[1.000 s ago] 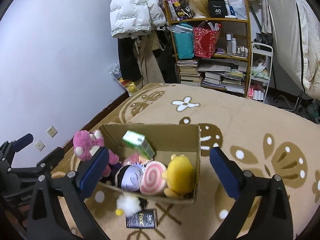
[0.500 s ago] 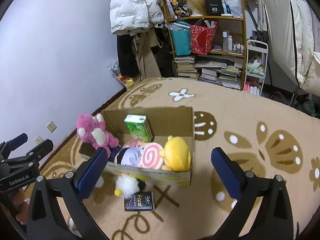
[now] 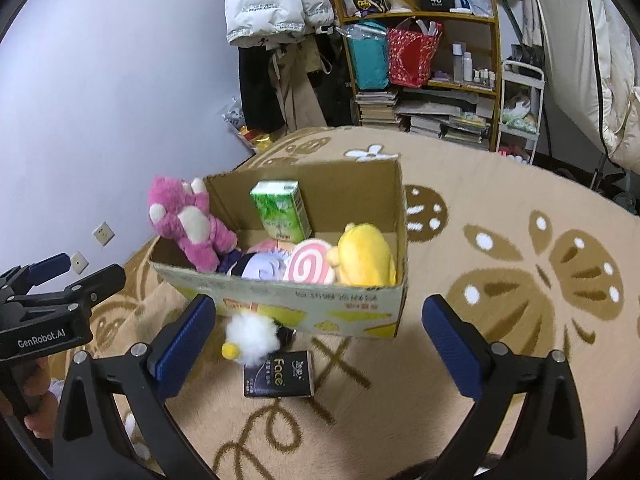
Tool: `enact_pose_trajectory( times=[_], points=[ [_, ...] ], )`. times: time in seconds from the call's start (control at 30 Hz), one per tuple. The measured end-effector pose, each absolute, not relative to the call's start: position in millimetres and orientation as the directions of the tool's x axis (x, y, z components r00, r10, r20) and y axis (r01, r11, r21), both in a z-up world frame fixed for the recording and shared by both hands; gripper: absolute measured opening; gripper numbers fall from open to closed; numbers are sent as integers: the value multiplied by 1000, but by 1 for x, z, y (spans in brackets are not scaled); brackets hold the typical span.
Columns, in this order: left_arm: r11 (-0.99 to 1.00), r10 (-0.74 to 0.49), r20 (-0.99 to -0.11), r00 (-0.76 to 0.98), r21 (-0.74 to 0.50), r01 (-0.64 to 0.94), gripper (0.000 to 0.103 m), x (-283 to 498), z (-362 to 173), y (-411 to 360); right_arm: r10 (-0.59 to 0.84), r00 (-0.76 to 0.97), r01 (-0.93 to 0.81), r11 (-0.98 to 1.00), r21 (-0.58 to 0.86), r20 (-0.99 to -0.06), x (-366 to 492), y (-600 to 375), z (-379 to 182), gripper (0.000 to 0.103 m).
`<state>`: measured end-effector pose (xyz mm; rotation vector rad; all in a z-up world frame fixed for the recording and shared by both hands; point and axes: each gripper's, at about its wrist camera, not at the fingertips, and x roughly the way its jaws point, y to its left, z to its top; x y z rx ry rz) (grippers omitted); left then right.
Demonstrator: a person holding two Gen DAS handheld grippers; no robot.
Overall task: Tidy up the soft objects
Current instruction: 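Move both tools back toward the white pompom toy and black packet, then lower left tool onto white pompom toy while right tool lowers onto black Face packet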
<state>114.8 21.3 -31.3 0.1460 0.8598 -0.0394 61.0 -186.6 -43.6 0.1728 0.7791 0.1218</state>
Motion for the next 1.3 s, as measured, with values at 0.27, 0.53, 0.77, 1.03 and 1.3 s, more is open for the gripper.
enact_pose_trajectory(
  times=[0.27, 0.53, 0.77, 1.03, 1.3],
  points=[
    [987, 12, -790, 612, 107, 119, 103, 123, -49, 11, 190, 667, -43, 975, 217, -721, 62, -189, -74, 103],
    [984, 14, -817, 577, 114, 137, 103, 130, -65, 5, 186, 644, -38, 976, 212, -742, 68, -188, -93, 103],
    [981, 1, -848, 530, 102, 162, 103, 136, -77, -4, 191, 619, -57, 978, 199, -762, 73, -179, -107, 103],
    [984, -7, -868, 496, 82, 158, 103, 146, -89, -6, 194, 581, -69, 979, 190, -790, 78, -170, -125, 103],
    [978, -37, -890, 455, 61, 200, 103, 150, -104, -15, 210, 555, -84, 977, 197, -805, 81, -161, -135, 103]
  ],
)
